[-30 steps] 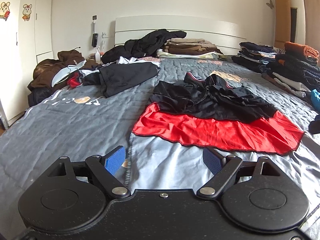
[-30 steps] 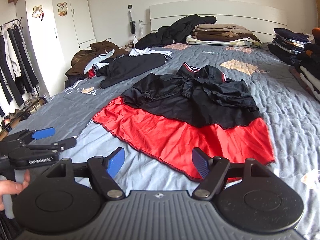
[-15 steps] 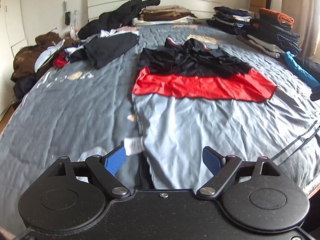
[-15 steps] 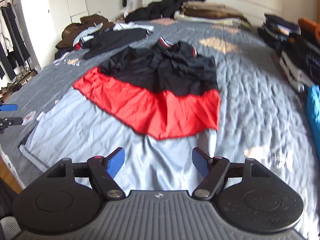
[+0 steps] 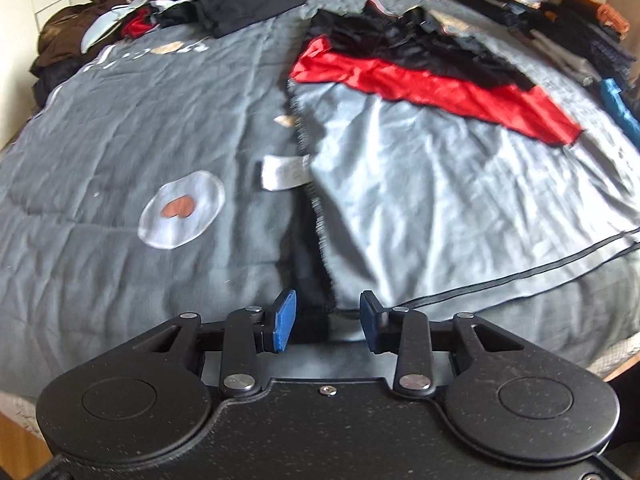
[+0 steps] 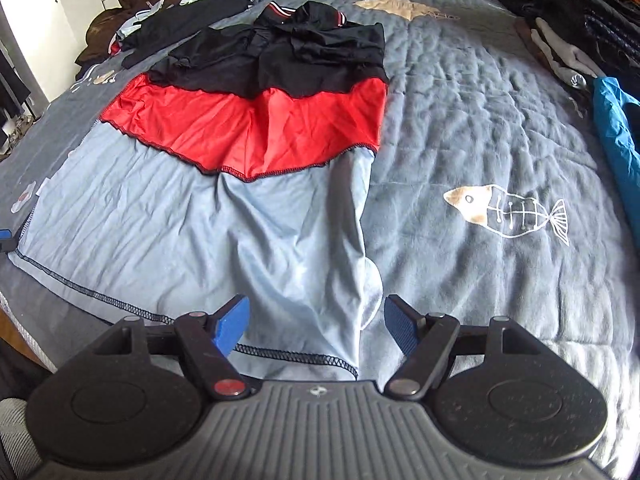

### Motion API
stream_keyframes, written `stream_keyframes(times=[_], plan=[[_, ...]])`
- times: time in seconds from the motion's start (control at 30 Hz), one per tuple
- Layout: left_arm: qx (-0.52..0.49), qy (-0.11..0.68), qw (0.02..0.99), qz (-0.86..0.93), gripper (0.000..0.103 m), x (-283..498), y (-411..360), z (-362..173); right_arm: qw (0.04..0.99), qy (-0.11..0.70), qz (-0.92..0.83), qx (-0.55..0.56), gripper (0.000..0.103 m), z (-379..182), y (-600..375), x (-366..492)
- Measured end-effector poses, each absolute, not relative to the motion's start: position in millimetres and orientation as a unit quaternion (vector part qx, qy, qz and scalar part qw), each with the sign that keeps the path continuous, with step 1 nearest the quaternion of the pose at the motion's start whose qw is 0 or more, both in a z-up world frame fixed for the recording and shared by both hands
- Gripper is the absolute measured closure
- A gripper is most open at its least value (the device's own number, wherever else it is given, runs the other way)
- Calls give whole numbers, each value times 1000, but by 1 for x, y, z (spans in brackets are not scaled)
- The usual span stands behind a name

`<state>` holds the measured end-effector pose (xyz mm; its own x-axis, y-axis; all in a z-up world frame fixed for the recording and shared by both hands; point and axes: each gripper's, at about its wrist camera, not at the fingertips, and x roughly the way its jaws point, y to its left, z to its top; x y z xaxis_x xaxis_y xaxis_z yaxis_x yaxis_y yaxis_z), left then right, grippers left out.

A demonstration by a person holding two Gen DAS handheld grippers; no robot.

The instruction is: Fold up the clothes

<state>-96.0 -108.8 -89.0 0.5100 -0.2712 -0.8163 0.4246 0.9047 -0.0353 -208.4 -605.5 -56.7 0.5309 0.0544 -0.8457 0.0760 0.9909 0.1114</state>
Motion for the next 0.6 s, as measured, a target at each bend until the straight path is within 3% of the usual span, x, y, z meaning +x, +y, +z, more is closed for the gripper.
stream_keyframes(times=[0.3, 0.33, 0.37, 0.4, 0.6], plan=[[39, 468, 859, -205, 65, -88, -101, -93, 858, 506, -16, 89, 29, -77, -618, -211], [36, 469, 857, -213, 69, -88, -102, -94, 855, 510, -15, 90, 29, -78, -620, -208], [47, 466, 854, -225, 90, -90, -106, -94, 853, 514, -15, 88, 30, -79, -621, -207], [58, 465, 854, -227, 95, -92, -109, -95, 851, 517, -15, 89, 29, -81, -621, -207], [68, 468, 852, -223, 90, -92, -112, -97, 834, 539, -10, 118, 30, -95, -621, -207]])
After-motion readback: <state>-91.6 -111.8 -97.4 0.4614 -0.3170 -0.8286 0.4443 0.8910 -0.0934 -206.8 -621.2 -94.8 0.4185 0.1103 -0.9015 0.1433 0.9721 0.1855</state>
